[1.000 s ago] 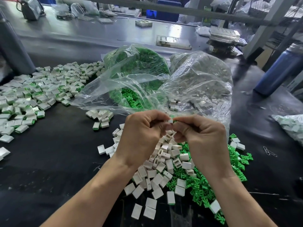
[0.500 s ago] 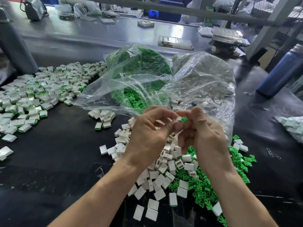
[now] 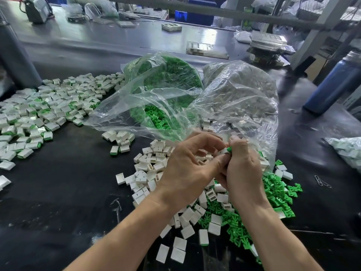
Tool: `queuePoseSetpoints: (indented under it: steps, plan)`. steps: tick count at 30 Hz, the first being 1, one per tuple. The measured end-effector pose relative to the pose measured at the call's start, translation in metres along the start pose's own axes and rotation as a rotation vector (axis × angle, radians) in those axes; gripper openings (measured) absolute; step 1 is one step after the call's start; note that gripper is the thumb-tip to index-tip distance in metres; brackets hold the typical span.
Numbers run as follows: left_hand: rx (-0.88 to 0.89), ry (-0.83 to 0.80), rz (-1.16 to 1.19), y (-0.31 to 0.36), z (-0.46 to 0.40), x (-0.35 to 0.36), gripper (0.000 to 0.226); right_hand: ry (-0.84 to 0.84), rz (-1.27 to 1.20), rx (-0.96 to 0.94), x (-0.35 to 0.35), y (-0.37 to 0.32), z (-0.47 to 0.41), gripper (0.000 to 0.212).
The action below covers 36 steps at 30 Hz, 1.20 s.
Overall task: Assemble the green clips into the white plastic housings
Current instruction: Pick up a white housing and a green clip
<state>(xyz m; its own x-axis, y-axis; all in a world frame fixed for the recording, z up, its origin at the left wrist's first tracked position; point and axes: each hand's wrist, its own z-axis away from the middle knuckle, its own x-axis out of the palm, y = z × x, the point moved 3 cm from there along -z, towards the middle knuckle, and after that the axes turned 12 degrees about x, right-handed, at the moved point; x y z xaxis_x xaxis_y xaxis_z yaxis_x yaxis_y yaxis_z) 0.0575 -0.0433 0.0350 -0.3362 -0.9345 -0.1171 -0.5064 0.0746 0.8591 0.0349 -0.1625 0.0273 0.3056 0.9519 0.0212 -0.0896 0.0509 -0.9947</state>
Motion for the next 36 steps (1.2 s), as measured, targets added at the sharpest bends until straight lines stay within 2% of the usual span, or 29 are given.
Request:
queuePoseSetpoints:
  steps: [3,11,22,36]
  plan:
    - [0.022,0.007,-0.019,0.0,0.001,0.002,0.014,0.0,0.028,-0.055,0.003,-0.001,0.0,0.059]
    - [0.012,0.02,-0.019,-0.002,0.003,0.002,0.012,-0.025,-0.052,-0.053,0.005,0.006,-0.003,0.062]
    - [0.014,0.041,0.047,-0.002,0.005,0.003,0.01,0.014,-0.142,-0.032,0.007,0.01,-0.006,0.047]
    - [-0.027,0.051,0.124,-0.005,0.003,0.005,0.008,0.083,-0.072,-0.019,0.004,0.012,-0.011,0.048]
